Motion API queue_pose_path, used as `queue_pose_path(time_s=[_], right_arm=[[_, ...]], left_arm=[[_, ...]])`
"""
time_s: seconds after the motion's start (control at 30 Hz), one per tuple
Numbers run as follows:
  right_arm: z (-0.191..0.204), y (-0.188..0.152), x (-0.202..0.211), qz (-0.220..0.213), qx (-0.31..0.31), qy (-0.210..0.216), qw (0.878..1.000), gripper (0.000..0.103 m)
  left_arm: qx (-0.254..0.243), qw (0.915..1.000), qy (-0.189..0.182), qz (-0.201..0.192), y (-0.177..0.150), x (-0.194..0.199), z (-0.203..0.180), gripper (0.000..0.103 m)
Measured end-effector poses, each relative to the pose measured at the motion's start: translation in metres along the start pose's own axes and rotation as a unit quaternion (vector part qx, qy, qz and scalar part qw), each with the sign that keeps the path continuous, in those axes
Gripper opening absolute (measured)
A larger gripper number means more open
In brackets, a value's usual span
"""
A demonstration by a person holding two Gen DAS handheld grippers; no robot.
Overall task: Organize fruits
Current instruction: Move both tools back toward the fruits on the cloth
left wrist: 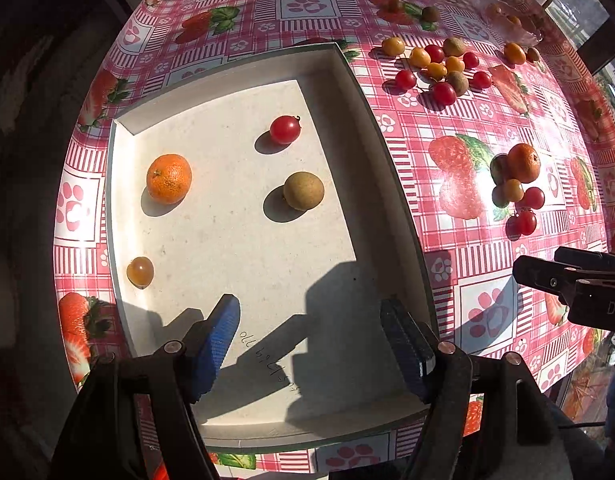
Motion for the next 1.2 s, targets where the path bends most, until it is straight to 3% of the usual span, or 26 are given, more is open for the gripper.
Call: queue_pose_path(time_s=[0.2,0.43,0.57,0.77,0.93,1.0,1.2], right_arm=[[-0.038,-0.001,0.003,-0.006,-0.039,-0.01,0.999,0.087],[-0.061,-0.007,0.001,-0.005,-0.048,0.003,0.999,0.087],[-0.078,-0.002,0.012,-0.033,-0.051,-0.018,0.998,0.087],[-0.106,0.027,0.021,-0.049,-0.083,-0.001,0.995,0.086],[-0.101,0.052,0.013,-0.046,-0.069,0.028,0.996,0.076],[-0.092,0.057,0.006,-0.039,-0.057,0.031,0.997,0.063],[-0.055,0.045,0.0,-0.028,-0.012,0.044,0.999,0.056]], left_arm=[[-0.03,0.9992,-0.024,-0.014,0.035,0.008,-0.03,0.074],[-0.065,0.9966,-0.051,-0.002,0.057,0.0,-0.055,0.074],[-0.09,0.9951,-0.041,-0.004,0.063,-0.008,-0.077,0.074],[-0.109,0.9932,-0.04,0.0,0.066,-0.026,-0.095,0.074],[-0.119,0.9921,-0.039,0.004,0.066,-0.037,-0.099,0.074],[-0.118,0.9923,-0.04,0.005,0.065,-0.04,-0.097,0.074],[-0.12,0.992,-0.039,0.003,0.065,-0.044,-0.099,0.074]])
Point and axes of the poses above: each gripper's, at about its wrist camera, not at the fingertips, and x roughly against the way its jaws point, z to its left, y to its top, the point moved 5 cm from there along -x, roughly the way its jaws point, and after that the axes turned 1 degree about -x, right-handed, at the moved point
